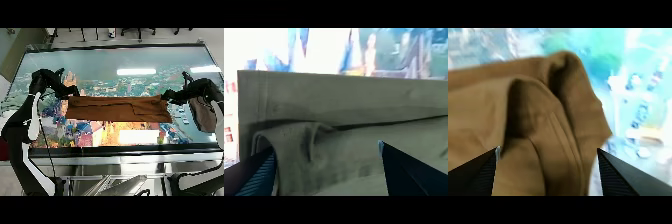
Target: Fold the shirts.
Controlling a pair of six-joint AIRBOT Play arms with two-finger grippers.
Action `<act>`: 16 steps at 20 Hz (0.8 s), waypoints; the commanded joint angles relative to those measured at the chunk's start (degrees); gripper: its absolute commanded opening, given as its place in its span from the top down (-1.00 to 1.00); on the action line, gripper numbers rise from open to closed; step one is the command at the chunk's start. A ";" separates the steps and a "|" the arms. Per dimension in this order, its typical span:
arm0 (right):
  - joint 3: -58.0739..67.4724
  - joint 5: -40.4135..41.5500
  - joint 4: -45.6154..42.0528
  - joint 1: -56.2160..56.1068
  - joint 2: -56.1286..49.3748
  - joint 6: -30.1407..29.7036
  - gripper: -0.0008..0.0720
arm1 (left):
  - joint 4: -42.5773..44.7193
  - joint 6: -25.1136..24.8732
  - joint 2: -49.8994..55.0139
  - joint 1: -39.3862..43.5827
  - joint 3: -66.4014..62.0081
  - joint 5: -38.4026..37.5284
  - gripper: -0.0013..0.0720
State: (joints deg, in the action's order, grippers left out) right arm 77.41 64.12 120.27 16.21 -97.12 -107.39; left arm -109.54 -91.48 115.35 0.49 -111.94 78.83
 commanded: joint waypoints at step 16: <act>2.56 12.39 14.99 3.52 -13.29 -14.38 0.55 | -0.17 5.86 -14.25 -2.21 -0.39 1.33 0.92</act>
State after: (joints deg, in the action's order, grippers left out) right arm 78.96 76.90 134.87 20.97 -110.04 -121.36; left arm -109.78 -85.69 103.18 -3.33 -112.44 80.97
